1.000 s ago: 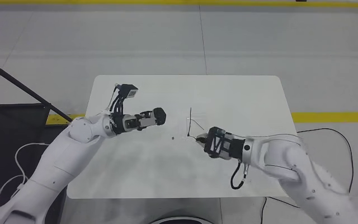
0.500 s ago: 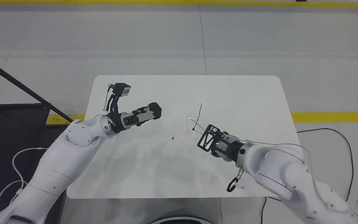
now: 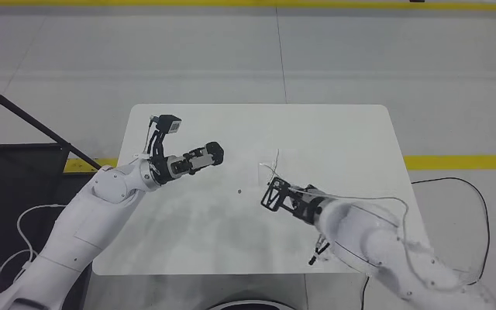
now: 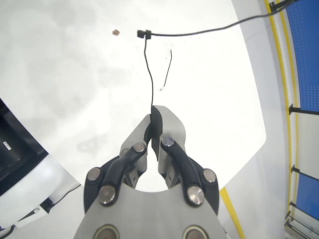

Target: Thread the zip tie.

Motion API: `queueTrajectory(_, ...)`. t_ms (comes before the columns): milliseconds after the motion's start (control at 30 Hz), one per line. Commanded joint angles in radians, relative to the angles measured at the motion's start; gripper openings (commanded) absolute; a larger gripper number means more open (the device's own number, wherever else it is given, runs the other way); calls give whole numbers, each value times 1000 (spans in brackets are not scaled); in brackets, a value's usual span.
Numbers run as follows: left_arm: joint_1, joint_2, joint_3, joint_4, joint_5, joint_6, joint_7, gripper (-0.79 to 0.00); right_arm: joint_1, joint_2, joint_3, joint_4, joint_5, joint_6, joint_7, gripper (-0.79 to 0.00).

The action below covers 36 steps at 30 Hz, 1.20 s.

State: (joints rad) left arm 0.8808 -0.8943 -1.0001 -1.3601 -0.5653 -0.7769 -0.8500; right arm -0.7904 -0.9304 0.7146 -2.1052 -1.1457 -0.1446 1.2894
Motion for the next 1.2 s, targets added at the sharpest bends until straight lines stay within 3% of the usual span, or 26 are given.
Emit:
queueTrajectory(0, 0, 0, 0, 0, 0, 0, 0, 0, 86, -38, -71, 60, 16, 25, 71, -785)
queueTrajectory(200, 26, -4, -26, -15, -15, 13, 61, 0, 290, -168, -246, 275, 56, 132, 240, -785)
queueTrajectory(333, 41, -8, -50, -10, -58, -1, 94, 0, 374, -244, -339, 423, 78, 189, 247, -785)
queueTrajectory(467, 51, -10, -68, -6, -70, -3, 86, 0, 434, -294, -409, 531, 123, 222, 247, -785)
queueTrajectory(767, 62, -20, -89, -8, -69, -1, 73, 0, 547, -354, -541, 667, 242, 295, 247, -785)
queueTrajectory(1167, 75, -31, -112, -15, -56, 8, 65, 0, 551, -374, -545, 739, 270, 286, 247, -779)
